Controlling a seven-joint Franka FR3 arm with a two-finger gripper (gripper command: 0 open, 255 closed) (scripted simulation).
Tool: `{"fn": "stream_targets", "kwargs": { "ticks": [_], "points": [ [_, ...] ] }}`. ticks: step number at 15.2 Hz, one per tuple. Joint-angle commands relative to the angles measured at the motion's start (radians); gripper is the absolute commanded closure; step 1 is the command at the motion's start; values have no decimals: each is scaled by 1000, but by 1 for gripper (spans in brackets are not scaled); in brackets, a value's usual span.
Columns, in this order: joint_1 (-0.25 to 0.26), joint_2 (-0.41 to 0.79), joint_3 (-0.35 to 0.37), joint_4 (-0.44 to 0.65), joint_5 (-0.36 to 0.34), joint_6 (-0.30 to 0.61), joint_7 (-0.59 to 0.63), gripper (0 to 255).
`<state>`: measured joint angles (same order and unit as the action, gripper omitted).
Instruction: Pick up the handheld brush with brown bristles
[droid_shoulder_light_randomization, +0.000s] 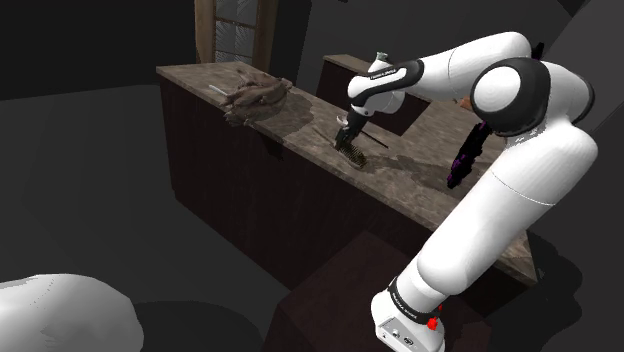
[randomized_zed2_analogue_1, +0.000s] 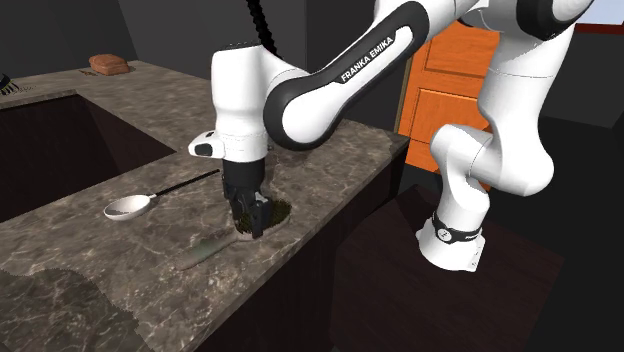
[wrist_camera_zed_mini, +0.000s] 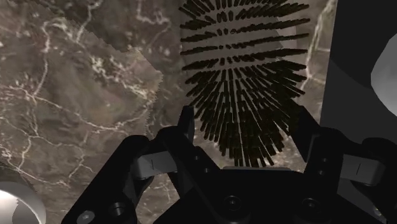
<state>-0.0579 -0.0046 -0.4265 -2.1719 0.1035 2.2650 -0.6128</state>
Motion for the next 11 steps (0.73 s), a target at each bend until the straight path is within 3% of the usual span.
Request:
{"fn": "stream_targets", "kwargs": {
  "ticks": [1,11],
  "points": [
    [0,-12,0,12,-8,-23,7,255],
    [1,-56,4,79,-37,-128,33,255]
  ]
}}
